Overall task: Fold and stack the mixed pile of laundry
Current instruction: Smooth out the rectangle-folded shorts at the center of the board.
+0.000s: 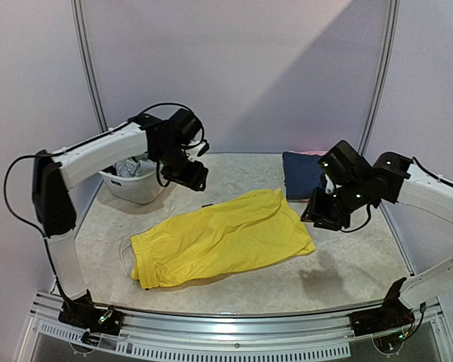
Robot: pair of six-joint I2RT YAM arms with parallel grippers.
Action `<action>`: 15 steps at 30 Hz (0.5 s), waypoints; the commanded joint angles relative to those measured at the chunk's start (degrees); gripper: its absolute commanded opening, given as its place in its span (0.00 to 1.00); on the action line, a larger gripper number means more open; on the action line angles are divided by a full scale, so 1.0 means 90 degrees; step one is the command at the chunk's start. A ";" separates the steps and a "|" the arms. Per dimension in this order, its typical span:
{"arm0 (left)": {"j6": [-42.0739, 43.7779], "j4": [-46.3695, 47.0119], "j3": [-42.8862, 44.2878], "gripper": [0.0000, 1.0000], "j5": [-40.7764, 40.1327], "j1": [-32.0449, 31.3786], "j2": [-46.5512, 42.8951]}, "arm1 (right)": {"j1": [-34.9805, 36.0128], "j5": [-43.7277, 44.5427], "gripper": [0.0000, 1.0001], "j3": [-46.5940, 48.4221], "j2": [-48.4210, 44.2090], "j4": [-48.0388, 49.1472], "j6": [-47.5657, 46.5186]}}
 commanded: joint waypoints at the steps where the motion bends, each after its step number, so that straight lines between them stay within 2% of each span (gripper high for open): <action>1: -0.0280 -0.0061 -0.1159 0.68 0.0314 -0.0017 -0.1063 | 0.0193 -0.0612 0.38 0.0595 0.0922 0.0972 -0.0632; 6: -0.0309 0.0219 -0.2842 0.57 0.0331 0.0051 -0.1956 | 0.0598 -0.0895 0.29 0.1604 0.2328 0.1784 -0.0858; 9: -0.0375 0.0425 -0.3605 0.56 0.0355 0.0158 -0.2303 | 0.0827 -0.1286 0.24 0.2194 0.3251 0.2256 -0.0956; 15: -0.0505 0.0756 -0.4395 0.54 0.0514 0.0325 -0.2343 | 0.1037 -0.1964 0.13 0.3024 0.4752 0.2533 -0.1159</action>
